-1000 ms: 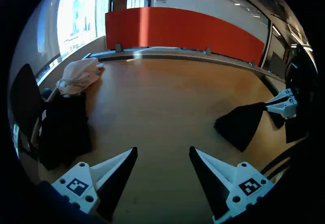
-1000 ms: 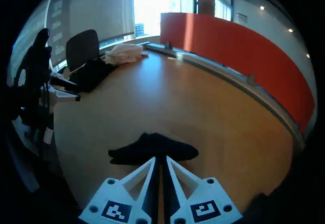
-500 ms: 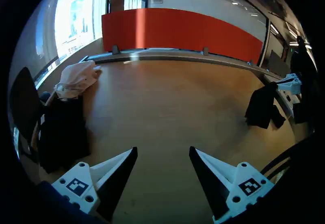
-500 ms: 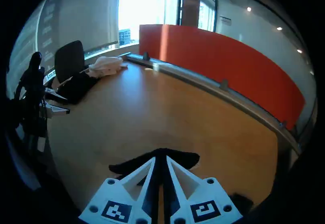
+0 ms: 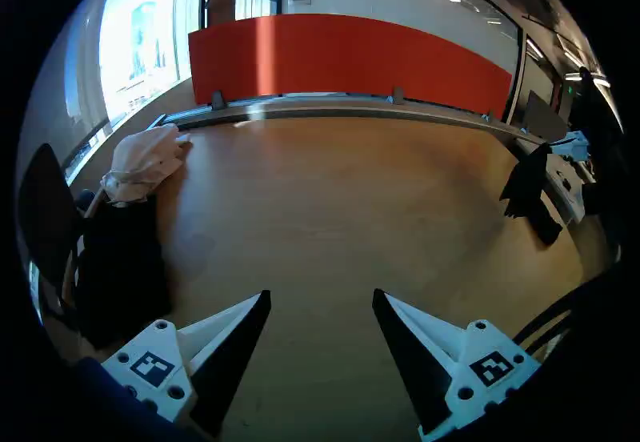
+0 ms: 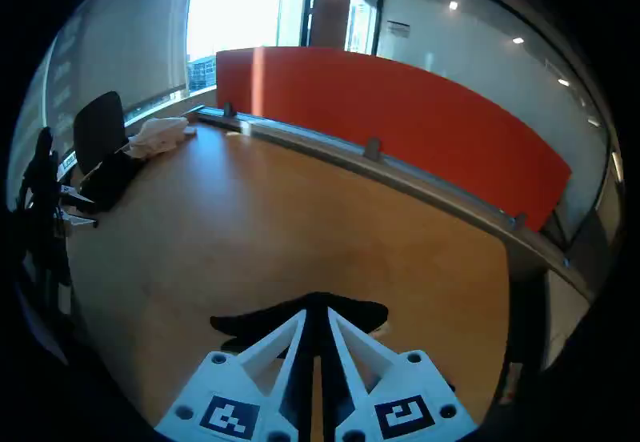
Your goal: Fold towel
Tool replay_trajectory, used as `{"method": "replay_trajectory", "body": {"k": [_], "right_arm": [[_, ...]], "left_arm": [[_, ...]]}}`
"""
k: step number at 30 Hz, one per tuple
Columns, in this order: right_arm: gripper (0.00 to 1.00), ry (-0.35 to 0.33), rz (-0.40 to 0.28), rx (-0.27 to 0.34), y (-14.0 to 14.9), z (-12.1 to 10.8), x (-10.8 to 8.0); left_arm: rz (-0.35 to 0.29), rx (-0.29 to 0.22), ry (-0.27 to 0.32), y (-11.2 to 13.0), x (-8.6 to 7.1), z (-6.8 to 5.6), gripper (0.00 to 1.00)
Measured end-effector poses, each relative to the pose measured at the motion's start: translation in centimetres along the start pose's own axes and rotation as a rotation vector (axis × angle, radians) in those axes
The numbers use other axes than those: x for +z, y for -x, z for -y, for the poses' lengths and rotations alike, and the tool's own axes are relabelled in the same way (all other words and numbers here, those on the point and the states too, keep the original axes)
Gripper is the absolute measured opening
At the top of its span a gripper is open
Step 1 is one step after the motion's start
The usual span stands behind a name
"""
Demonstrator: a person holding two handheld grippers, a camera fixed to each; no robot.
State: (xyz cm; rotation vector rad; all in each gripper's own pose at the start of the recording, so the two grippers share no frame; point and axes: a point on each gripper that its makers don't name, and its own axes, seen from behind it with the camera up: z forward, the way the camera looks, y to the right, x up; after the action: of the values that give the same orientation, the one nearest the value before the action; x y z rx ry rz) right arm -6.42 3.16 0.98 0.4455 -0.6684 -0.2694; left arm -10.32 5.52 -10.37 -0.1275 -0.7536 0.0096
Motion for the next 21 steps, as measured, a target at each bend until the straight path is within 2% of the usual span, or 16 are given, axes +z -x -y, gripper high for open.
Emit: {"method": "replay_trajectory", "body": {"k": [12, 21], "right_arm": [[0.05, 0.093, 0.06, 0.02, 2.2, -7.7, -0.5], [0.05, 0.131, 0.099, 0.028, 3.3, -11.4, -0.7]], "left_arm": [[0.004, 0.014, 0.004, -0.4, 0.1, -0.7, 0.94], [0.006, 0.029, 0.011, -0.6, 0.2, -1.3, 0.94]]}}
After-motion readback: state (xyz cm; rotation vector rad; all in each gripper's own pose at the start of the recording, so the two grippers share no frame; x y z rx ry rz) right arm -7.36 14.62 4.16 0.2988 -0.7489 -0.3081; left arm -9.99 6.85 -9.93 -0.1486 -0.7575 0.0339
